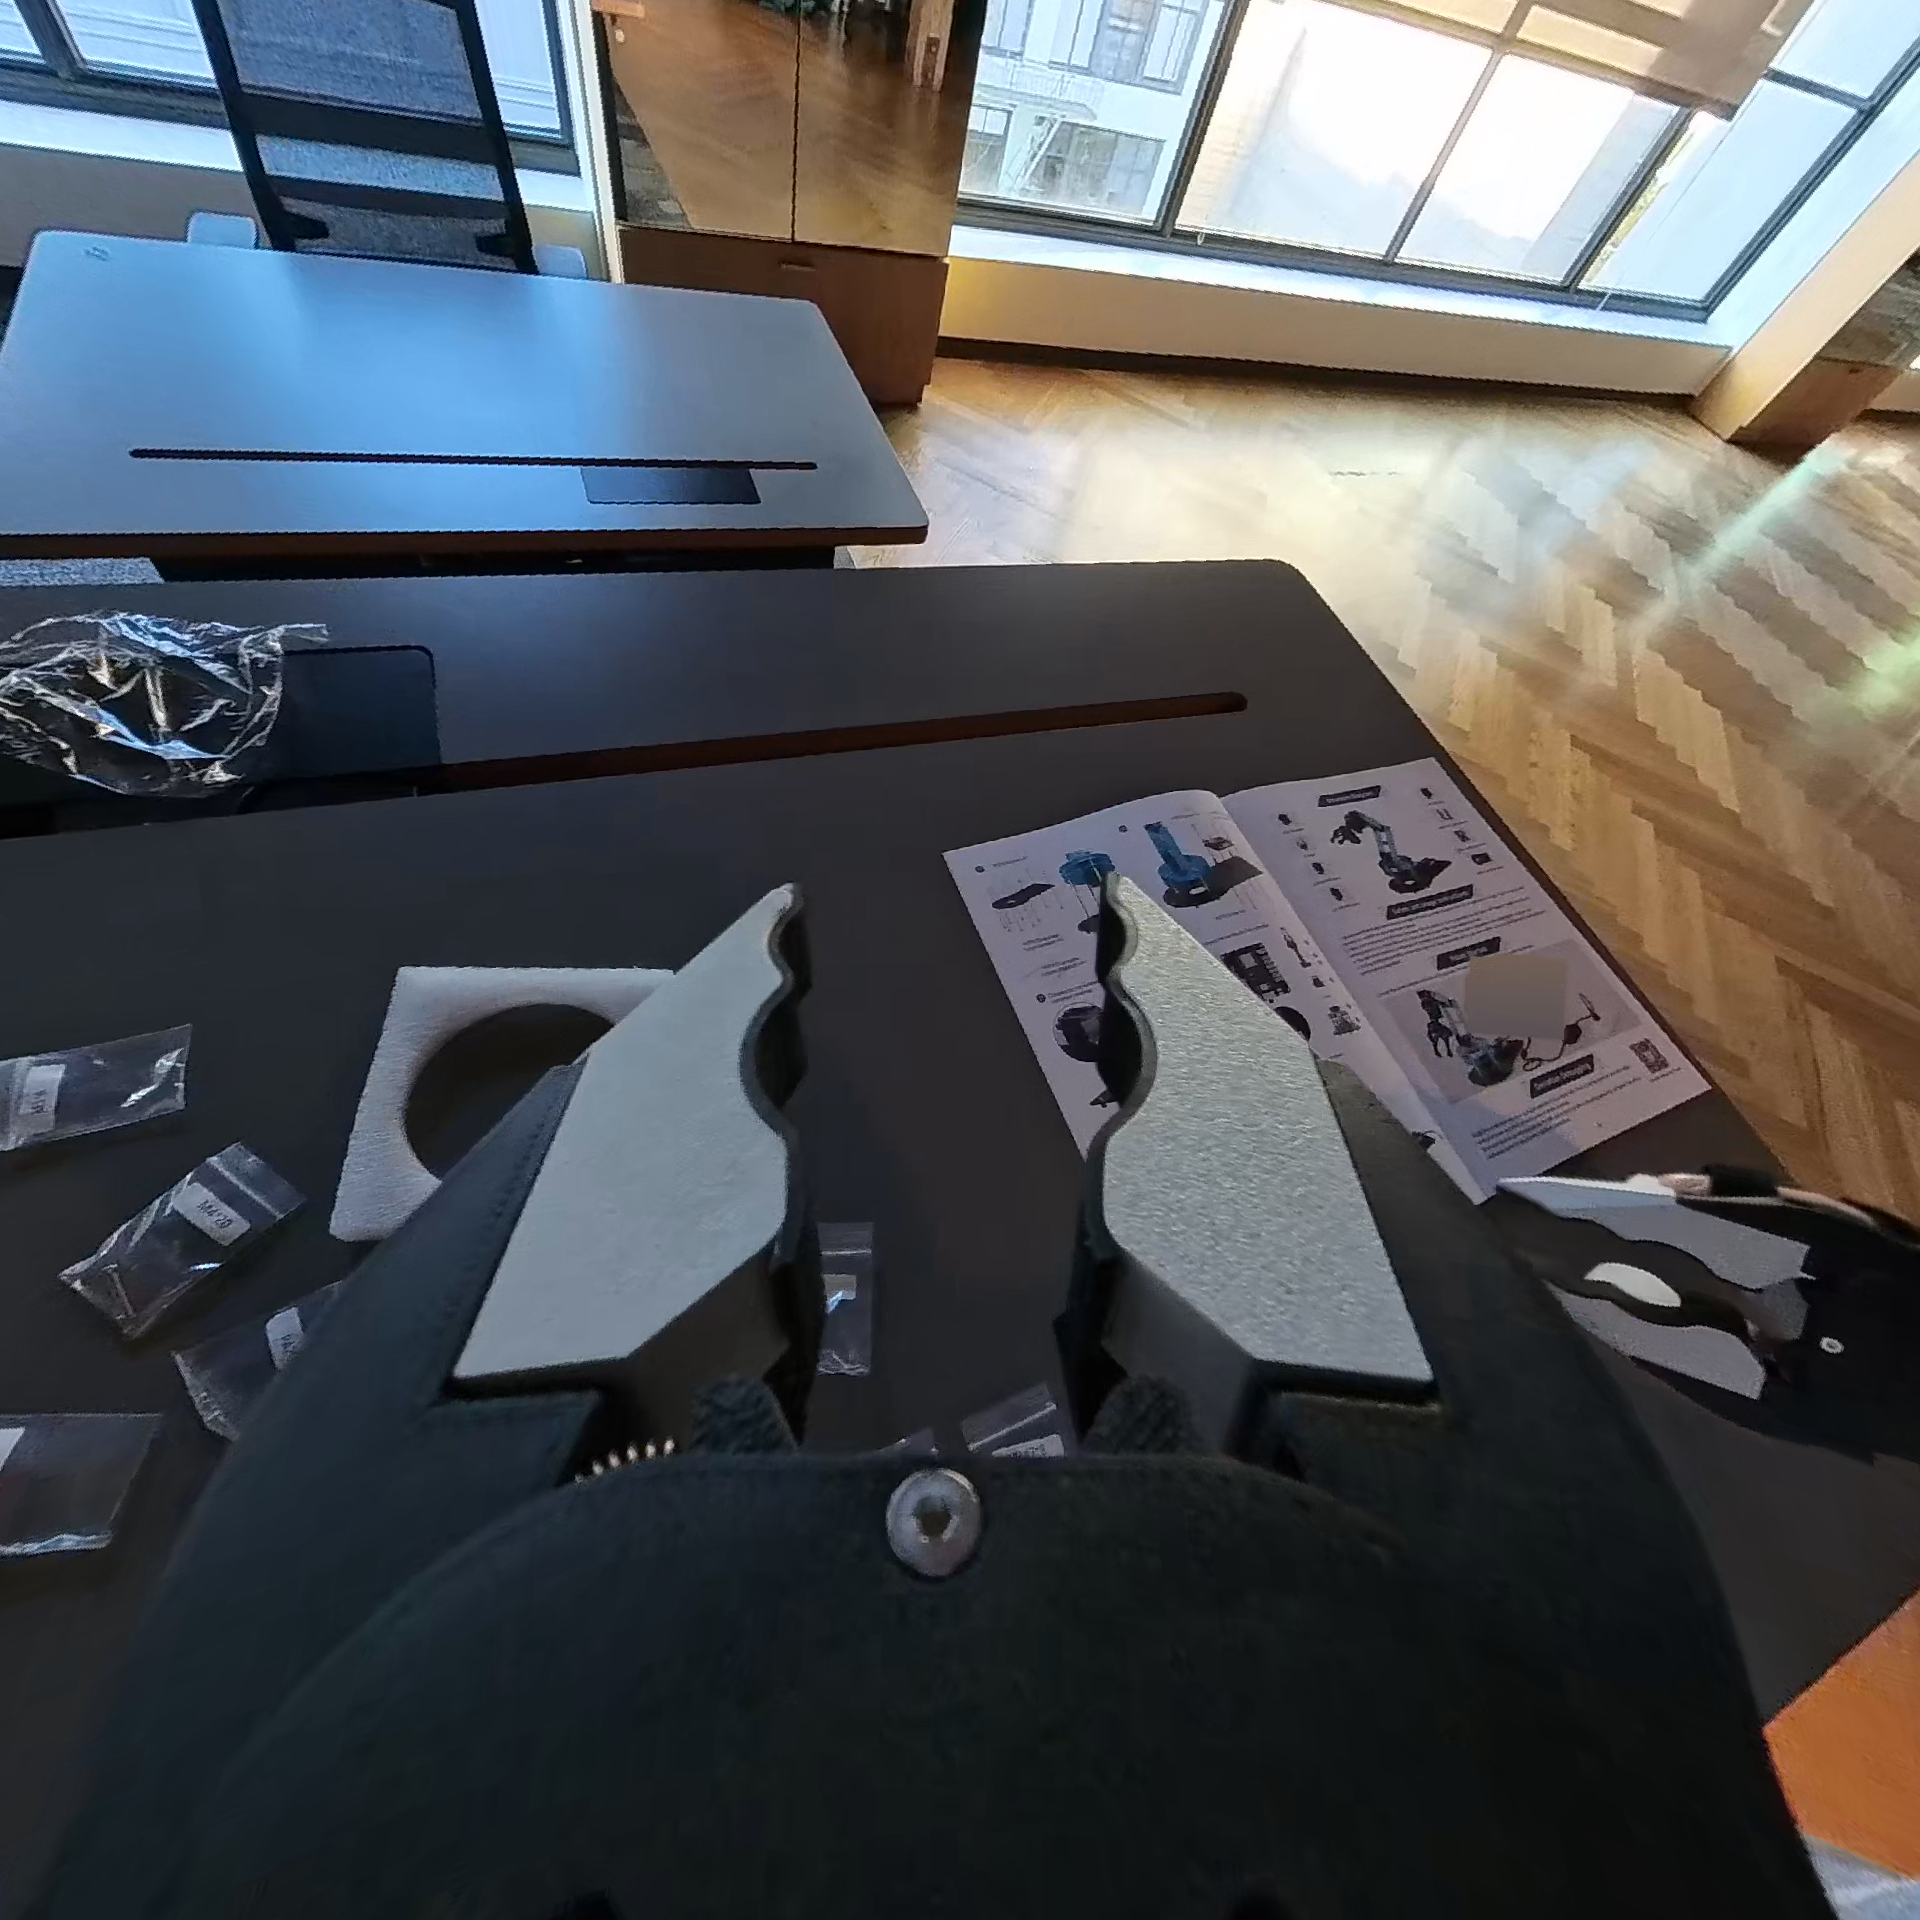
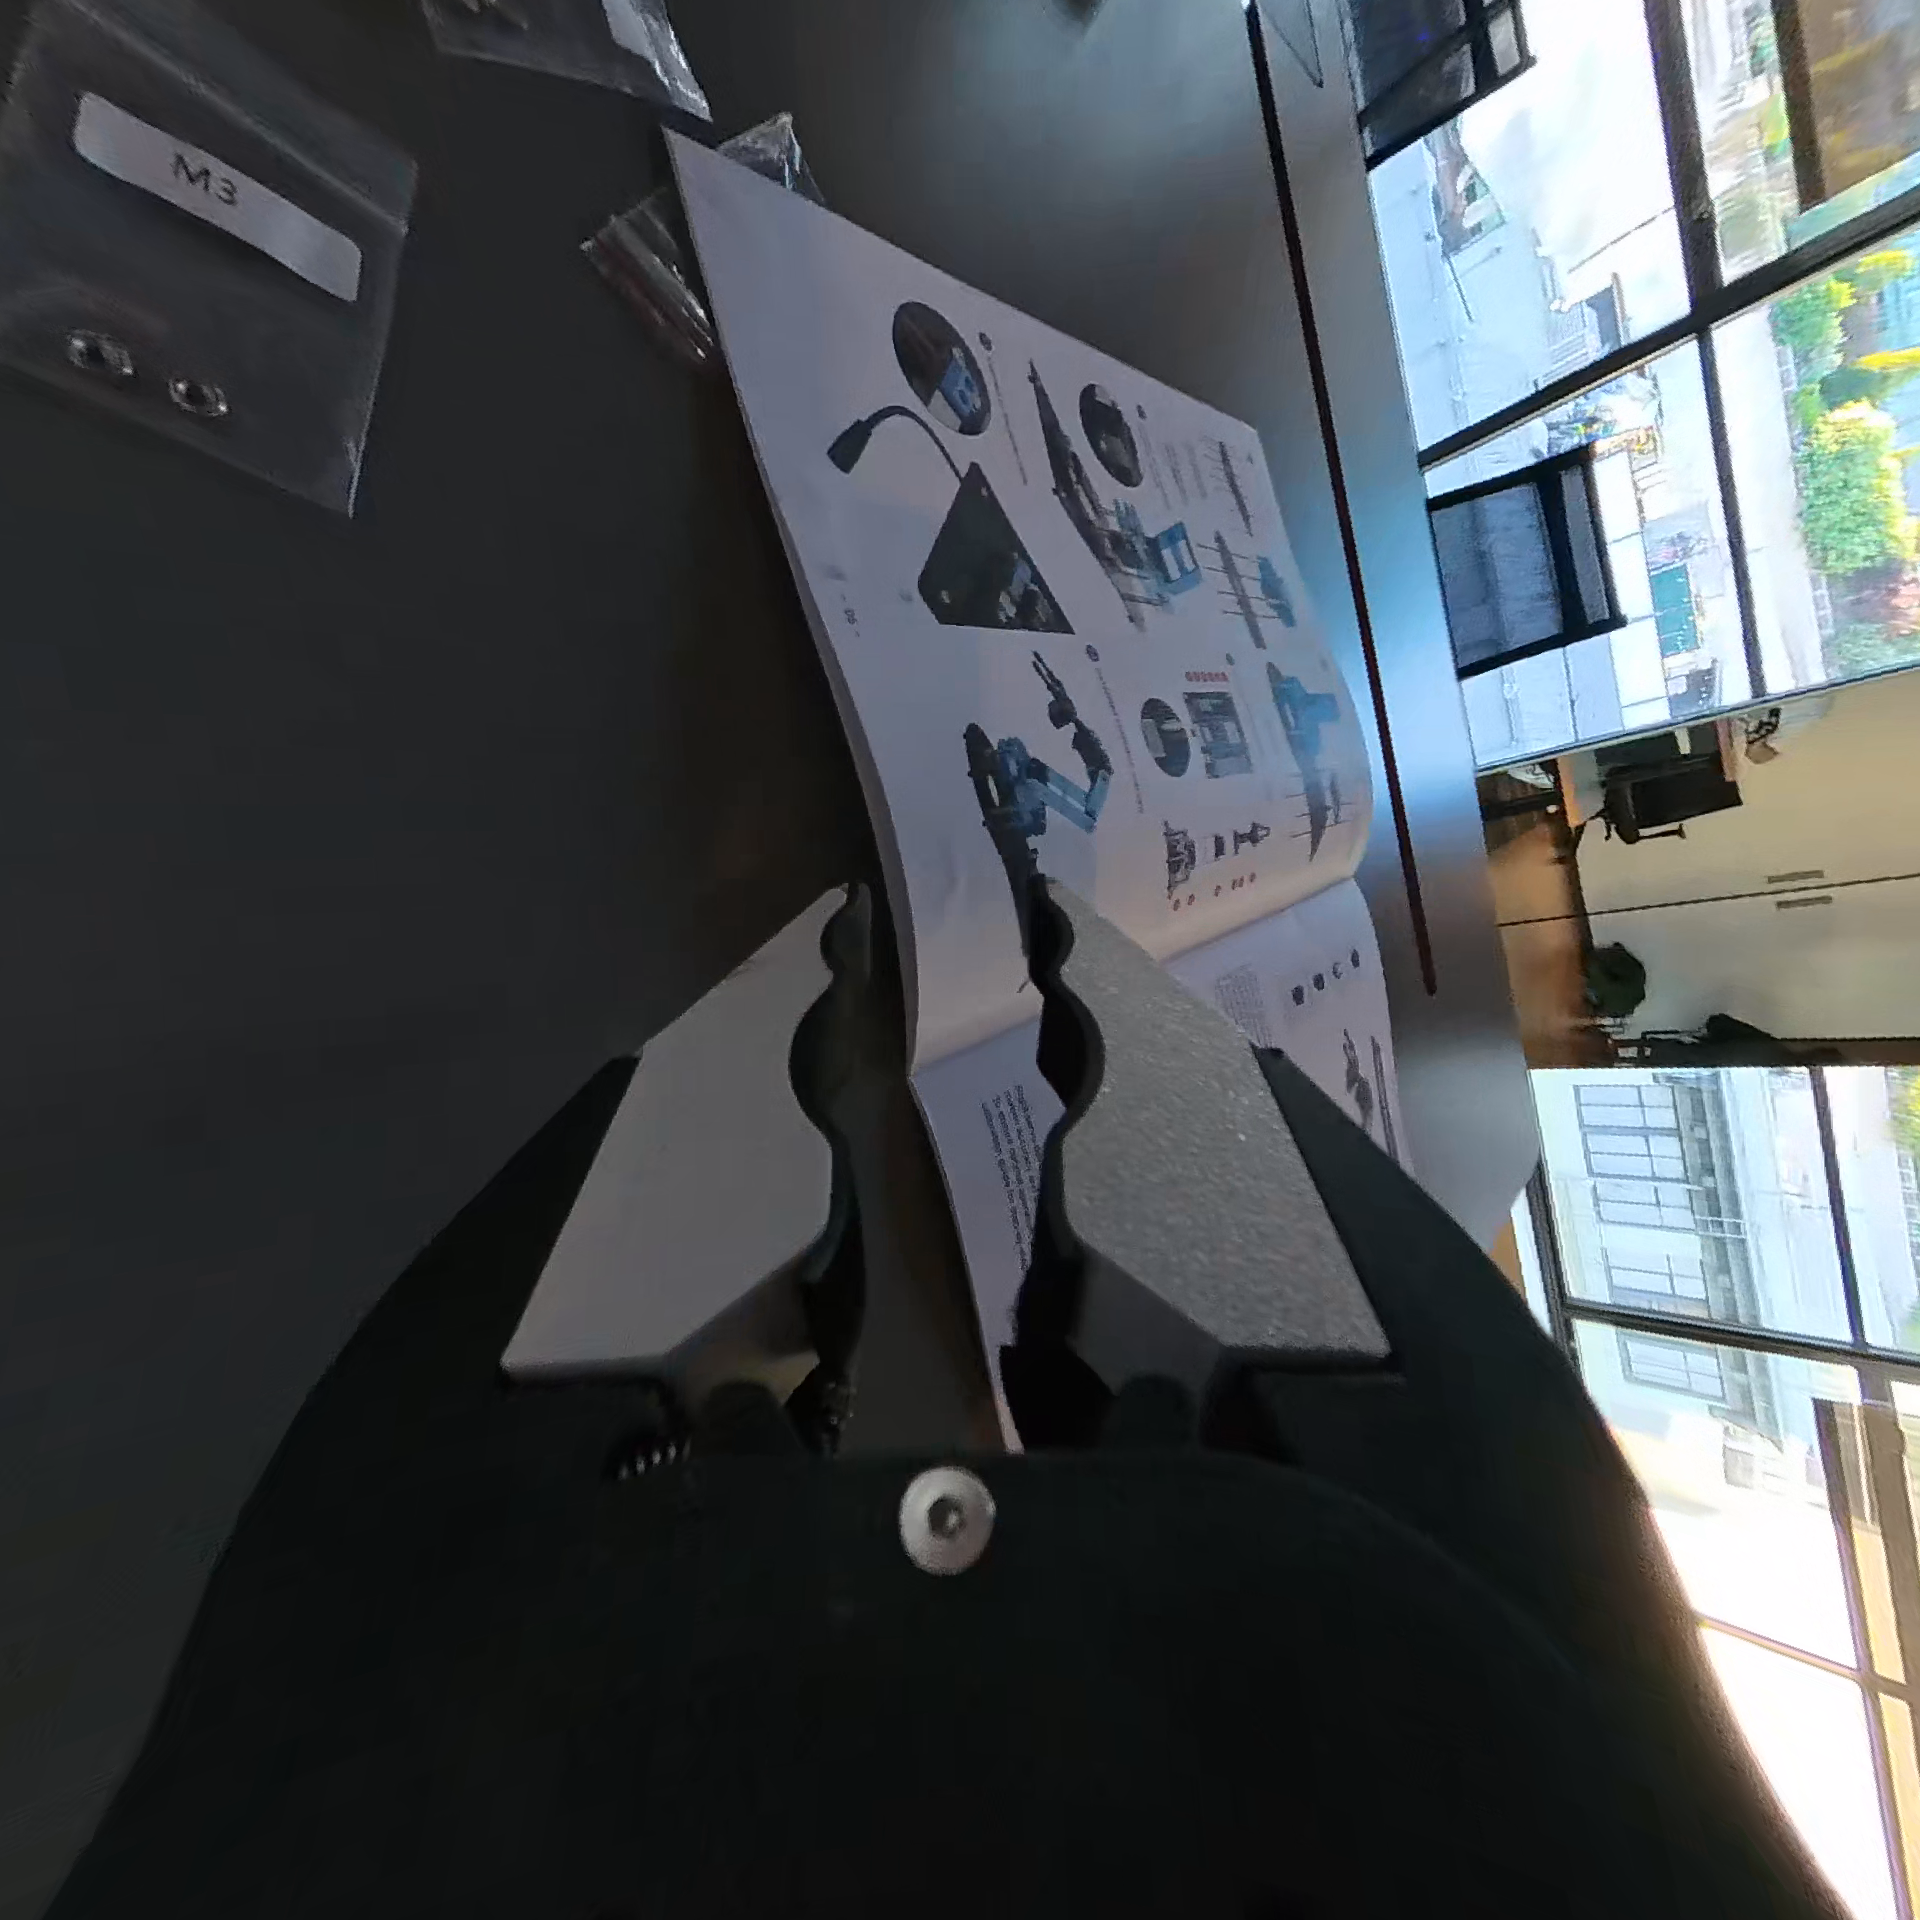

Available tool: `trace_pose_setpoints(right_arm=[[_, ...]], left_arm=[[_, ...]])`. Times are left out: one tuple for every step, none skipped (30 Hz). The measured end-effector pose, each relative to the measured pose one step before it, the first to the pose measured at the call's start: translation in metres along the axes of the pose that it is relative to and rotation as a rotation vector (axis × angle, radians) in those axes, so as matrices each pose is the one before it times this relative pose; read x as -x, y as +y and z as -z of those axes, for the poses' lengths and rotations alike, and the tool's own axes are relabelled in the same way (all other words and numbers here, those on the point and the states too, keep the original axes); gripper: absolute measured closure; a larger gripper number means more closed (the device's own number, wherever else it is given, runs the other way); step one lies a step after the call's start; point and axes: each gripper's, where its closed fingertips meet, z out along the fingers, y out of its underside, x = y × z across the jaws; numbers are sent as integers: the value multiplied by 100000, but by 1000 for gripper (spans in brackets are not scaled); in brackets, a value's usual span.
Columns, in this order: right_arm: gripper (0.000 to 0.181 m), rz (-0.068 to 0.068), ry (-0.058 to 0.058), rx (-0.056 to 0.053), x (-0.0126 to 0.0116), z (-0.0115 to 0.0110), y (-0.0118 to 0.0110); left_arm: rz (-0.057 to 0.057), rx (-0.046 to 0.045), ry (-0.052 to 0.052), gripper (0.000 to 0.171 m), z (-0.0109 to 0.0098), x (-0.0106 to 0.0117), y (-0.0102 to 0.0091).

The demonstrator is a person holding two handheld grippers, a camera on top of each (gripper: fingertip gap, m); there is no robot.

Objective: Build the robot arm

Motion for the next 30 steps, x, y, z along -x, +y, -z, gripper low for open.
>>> trace_pose_setpoints(right_arm=[[152, 432, 366, 1058, 142, -252, 63], [152, 1071, 113, 695, 212, -220, -20], [153, 978, 986, 820, 71, -209, -37], [154, 780, 1999, 724, -68, -165, -48], [155, 810, 1143, 164, 86, -165, -142], [156, 1201, 1218, 89, 87, -139, -140], [156, 1541, 1745, 513, 19, -137, -62], [157, 1606, 1126, 767, 85, -167, 4], [159, 1345, 629, 1085, 137, -171, 98], [163, 1141, 1243, 1034, 20, -136, 148], [168, 929, 1964, 637, -128, -94, 124], [174, 584, 1147, -696, -49, -16, -88], [181, 636, 1865, -956, -232, 45, -186], [181, 1129, 3012, -1471, -527, 73, -329], [181, 789, 1525, -1705, -490, 45, -404], [181, -463, 395, -824, -537, -76, -296], [181, -1032, 507, 184, -688, -185, -130], [181, -755, -524, 708, -556, -246, -13], [181, -189, -2371, 784, -197, -195, 33], [181, 96, -4328, 583, 252, -49, 60], [181, -610, -4050, 559, 444, 88, 156], [175, -1849, -2445, 39, 459, 151, 164], [165, -2776, -2271, -741, 621, 137, 72], [160, -2488, -2012, -199, 713, 31, 138], [157, -695, -231, 926, 529, -116, 264], [156, 1434, 1423, 1881, 283, -220, 365], [156, 2364, 1124, 2255, 263, -278, 378], [160, 1661, 2406, 1431, -57, -204, 205], [160, 584, 2460, 294, -207, -144, 22], [161, -413, 2666, 908, -338, -194, 101]], left_arm=[[18, 190, 316, 118, -29, -92, 51], [42, 279, 342, 118, -40, -79, 63], [-86, 192, 386, 118, -22, -77, 28], [-162, 51, 317, 118, -29, -42, -6], [-108, -106, 247, 118, -20, -23, -33], [-6, -181, 314, 118, -13, -12, -45], [53, -94, 417, 118, -16, -16, -29], [24, 46, 416, 118, -10, -33, 5], [-109, 139, 334, 118, 2, -36, 15], [-183, 78, 228, 118, 38, -22, 16], [-20, -186, 186, 118, 64, -13, -4], [196, -495, 316, 119, 87, -12, -57], [259, -627, 440, 119, 107, -25, -77], [183, -588, 488, 119, 98, -33, -77], [145, -512, 747, 119, 79, -56, -59], [256, -411, 963, 119, 63, -94, -45], [338, -263, 696, 119, 53, -54, -25], [173, -24, 219, 119, 24, 1, 7], [-98, 299, -2, 119, 25, 6, 55], [-267, 485, 120, 119, 30, -17, 82], [-278, 268, 377, 119, 68, -55, 65], [-142, -240, 617, 119, 98, -86, -3], [94, -796, 681, 119, 147, -56, -104], [396, -1135, 471, 119, 143, -2, -148], [535, -1030, 178, 119, 128, 63, -133], [442, -594, -8, 119, 93, 95, -66], [372, -110, -124, 119, 41, 115, 0], [352, 193, -224, 119, 8, 102, 52], [212, 290, -232, 119, -21, 74, 52], [-25, 223, -67, 119, -25, 10, 38]])
